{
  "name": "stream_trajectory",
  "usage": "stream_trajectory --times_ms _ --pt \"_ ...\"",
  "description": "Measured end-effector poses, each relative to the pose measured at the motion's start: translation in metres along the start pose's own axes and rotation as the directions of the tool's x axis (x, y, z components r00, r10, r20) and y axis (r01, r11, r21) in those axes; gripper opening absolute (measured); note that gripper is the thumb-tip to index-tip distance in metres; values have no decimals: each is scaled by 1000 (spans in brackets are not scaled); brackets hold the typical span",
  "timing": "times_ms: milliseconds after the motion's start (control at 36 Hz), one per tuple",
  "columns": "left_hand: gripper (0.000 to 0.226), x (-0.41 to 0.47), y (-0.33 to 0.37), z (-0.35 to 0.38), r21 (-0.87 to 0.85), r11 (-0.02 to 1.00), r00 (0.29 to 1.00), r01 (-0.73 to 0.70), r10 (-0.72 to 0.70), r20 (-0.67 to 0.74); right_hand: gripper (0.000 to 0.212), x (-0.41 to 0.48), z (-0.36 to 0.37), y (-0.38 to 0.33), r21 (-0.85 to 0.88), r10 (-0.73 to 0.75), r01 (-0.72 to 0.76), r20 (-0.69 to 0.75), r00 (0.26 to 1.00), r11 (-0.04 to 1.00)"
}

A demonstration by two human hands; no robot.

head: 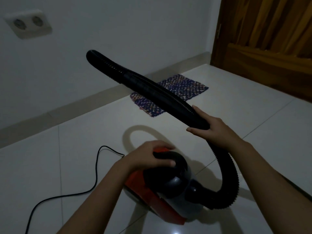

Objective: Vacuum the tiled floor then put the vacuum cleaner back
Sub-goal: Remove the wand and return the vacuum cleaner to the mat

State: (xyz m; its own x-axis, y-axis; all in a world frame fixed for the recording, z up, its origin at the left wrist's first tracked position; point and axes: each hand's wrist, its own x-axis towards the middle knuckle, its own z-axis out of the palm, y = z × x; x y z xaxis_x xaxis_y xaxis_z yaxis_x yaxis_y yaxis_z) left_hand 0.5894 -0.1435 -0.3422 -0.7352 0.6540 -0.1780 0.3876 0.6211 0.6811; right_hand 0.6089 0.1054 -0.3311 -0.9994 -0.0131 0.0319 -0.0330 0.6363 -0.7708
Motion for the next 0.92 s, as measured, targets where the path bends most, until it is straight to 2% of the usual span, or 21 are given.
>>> stream_trajectory --times_ms 83,139,222,306,500,583,694,806,917 --pt "58 2 4 9 231 968 985 -101 64 163 80 1 -1 1 7 1 -1 5 1000 1000" --pt "57 6 -1 12 284 951 977 -120 61 207 81 1 -1 2 18 -2 1 10 1000 1000" --pt "52 15 -8 7 284 950 965 -130 56 256 82 3 -2 2 62 -4 1 41 999 998" --pt "48 28 -7 0 275 959 939 -71 -28 342 85 5 -3 4 123 -5 -7 99 995 992" --pt "52 40 13 -11 278 960 828 16 -169 534 92 1 -20 -13 73 53 -64 146 988 995" --pt "50 24 22 -21 262 965 815 30 -175 553 93 -6 -31 -37 7 101 -104 151 983 995" --pt "48 -10 32 -57 178 976 819 129 -206 536 92 -1 -56 -86 -51 112 -107 106 988 993" --pt "54 -26 63 -127 93 980 838 179 -201 506 92 25 -97 -160 -32 125 -124 41 991 992" --pt "51 -39 101 -210 10 981 876 195 -179 448 94 59 -146 -241 2 126 -126 -44 991 992"
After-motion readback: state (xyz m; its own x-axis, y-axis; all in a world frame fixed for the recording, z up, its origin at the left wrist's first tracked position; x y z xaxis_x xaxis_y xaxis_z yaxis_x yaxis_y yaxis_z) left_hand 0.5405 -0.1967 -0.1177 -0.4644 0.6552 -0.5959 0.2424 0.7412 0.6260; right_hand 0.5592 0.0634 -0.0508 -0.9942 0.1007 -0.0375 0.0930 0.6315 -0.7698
